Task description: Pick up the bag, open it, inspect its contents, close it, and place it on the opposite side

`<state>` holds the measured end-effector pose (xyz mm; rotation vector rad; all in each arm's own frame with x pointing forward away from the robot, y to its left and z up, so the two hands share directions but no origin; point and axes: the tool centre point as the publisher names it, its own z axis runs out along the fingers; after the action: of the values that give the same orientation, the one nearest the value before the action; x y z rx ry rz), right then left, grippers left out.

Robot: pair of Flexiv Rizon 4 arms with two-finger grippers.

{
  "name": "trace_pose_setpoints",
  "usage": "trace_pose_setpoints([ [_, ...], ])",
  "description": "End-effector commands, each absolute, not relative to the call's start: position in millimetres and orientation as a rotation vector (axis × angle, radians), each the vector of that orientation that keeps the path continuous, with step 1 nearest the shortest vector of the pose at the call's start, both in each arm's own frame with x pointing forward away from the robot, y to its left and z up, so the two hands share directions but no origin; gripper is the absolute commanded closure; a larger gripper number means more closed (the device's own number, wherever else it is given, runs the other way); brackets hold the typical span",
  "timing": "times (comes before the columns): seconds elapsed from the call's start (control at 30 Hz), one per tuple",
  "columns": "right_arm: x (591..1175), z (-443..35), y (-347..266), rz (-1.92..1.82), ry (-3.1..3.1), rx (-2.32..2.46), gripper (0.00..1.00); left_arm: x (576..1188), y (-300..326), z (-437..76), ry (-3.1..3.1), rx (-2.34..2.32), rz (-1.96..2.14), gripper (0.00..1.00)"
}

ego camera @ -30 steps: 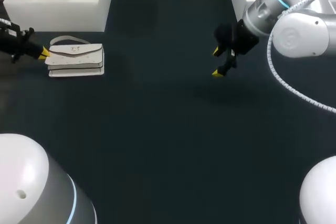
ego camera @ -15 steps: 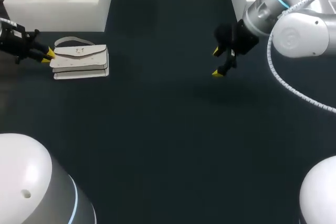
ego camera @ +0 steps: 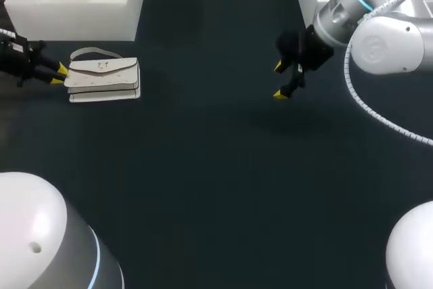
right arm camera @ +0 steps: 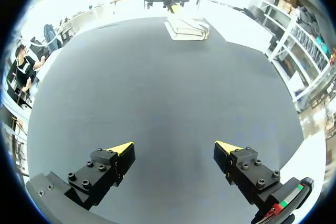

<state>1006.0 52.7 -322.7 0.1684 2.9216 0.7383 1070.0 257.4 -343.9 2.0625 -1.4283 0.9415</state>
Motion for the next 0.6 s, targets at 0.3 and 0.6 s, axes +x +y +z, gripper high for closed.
trace_pose_setpoints([
  [0.3, 1006.5, -323.2, 52.9, 0.739, 2.922, 0.168, 0.00, 1080.5, 251.8, -356.6, -1.421, 2.047, 0.915, 1.00],
  [0.6, 1006.5, -323.2, 52.9, 0.739, 2.922, 0.168, 0.00, 1065.5, 222.2, -350.5, -1.498, 1.939, 0.892, 1.00],
])
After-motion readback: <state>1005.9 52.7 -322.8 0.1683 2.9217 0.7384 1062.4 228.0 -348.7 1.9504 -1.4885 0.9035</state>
